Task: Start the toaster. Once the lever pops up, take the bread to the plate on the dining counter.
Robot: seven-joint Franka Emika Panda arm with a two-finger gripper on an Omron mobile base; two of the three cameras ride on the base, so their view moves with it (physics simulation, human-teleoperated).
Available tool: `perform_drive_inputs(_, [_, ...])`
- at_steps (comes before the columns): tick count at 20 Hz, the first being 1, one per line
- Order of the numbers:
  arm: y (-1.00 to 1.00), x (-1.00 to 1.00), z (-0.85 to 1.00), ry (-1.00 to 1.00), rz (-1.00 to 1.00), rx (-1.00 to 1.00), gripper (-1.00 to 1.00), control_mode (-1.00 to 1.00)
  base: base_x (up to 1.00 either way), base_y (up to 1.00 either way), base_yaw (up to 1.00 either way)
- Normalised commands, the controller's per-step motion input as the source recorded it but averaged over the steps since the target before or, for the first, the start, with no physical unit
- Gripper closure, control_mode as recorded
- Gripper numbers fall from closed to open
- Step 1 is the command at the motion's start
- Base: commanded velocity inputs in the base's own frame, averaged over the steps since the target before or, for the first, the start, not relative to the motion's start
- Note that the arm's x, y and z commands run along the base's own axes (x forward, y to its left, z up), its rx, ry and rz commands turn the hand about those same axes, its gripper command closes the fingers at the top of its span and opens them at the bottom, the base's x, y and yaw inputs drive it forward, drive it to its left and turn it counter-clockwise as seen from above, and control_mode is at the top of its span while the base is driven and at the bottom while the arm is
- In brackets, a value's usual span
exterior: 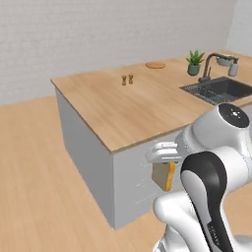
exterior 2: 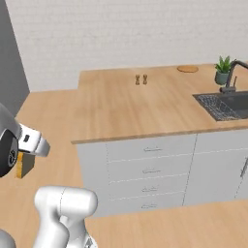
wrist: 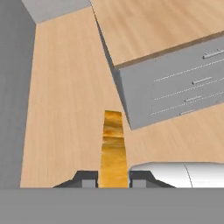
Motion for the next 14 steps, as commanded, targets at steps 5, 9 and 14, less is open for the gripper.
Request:
perform_drive_inputs(5, [0.0, 0.0, 0.0, 0.0, 0.0, 0.0, 1.0, 1.0, 0.52, 1.0, 0.02])
perform_drive_inputs(9, [0.0, 0.0, 0.0, 0.0, 0.0, 0.0, 1.0, 1.0, 0.63, 1.0, 0.01])
perform_drive_inputs(14, [0.0, 0.0, 0.0, 0.0, 0.0, 0.0, 1.0, 1.0, 0.95, 1.0, 0.02])
